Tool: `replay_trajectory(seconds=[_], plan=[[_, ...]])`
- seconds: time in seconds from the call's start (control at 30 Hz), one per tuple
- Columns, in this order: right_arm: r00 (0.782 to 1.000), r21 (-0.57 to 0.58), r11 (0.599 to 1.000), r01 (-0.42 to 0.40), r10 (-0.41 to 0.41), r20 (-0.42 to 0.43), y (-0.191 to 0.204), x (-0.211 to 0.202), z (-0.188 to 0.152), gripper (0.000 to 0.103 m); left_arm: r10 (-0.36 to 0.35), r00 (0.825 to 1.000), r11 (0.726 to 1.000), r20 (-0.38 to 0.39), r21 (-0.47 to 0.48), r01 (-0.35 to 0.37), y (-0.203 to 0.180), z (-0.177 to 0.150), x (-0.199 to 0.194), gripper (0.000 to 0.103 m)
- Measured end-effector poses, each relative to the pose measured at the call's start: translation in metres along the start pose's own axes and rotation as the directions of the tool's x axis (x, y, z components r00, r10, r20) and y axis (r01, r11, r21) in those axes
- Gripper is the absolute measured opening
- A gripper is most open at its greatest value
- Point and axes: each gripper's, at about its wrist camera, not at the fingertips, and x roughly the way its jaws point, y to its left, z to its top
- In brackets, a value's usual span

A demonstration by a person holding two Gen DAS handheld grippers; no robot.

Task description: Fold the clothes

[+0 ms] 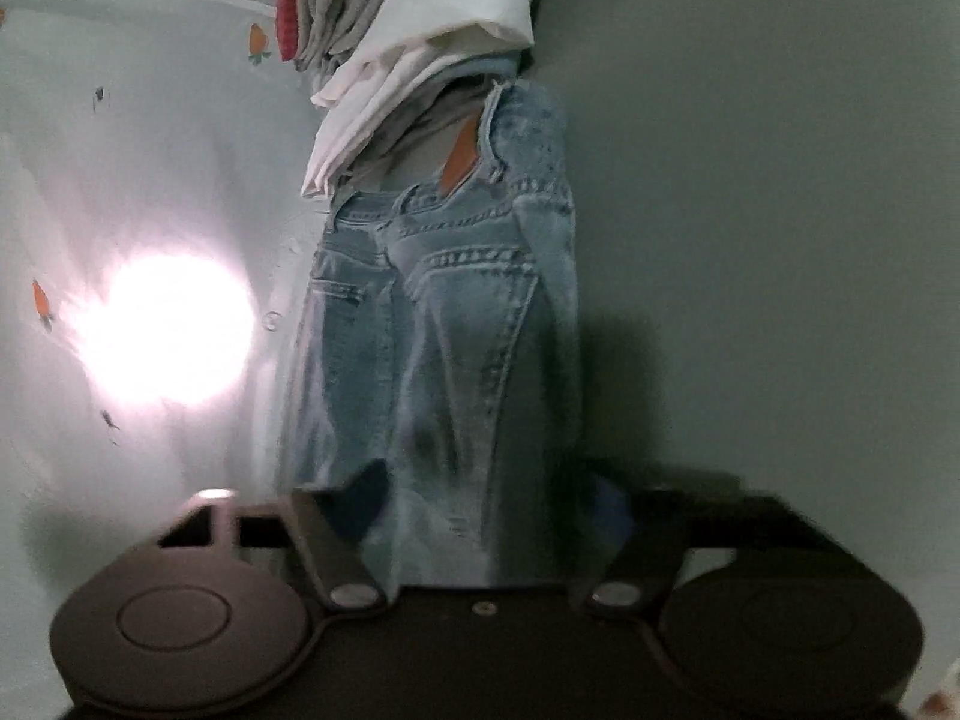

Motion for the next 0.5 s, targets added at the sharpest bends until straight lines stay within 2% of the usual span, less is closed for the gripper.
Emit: replay_trajectory(seconds=[0.03,0.1,0.13,0.17,0.2,0.43,0.5], plan=[[1.0,0.033,0.999,-0.002,0.002,0.005,-0.002,0.003,0.001,0.052,0.009,1.0,1.0,0.009,0.007,-0.009,-0.003,-0.002,0.0,0.103],[1.0,0.07,0.998,-0.004,0.004,0.009,-0.005,0.005,0.001,0.03,0.02,0.999,1.0,0.03,0.011,-0.02,-0.002,-0.005,0.002,0.103],[1.0,0.078,0.997,0.016,-0.017,0.008,-0.006,0.006,0.001,0.027,0.022,0.999,1.0,0.038,0.012,-0.023,-0.001,-0.006,0.003,0.103],[0.999,0.081,0.995,0.051,-0.052,0.007,-0.006,0.008,0.001,0.026,0.022,0.999,1.0,0.041,0.012,-0.023,-0.001,-0.007,0.003,0.103],[0.997,0.074,0.995,0.071,-0.072,0.007,-0.008,0.006,0.0,0.021,0.023,0.999,1.0,0.042,0.012,-0.023,-0.002,-0.008,0.003,0.103],[0.995,0.029,0.995,0.094,-0.094,0.011,-0.006,0.006,0.001,0.02,0.03,0.992,0.999,0.122,0.013,-0.032,-0.002,-0.022,0.001,0.103],[0.991,-0.027,0.991,0.133,-0.133,0.001,-0.001,0.007,0.003,0.009,0.026,0.992,1.0,0.126,0.011,-0.028,-0.002,-0.023,0.002,0.103]])
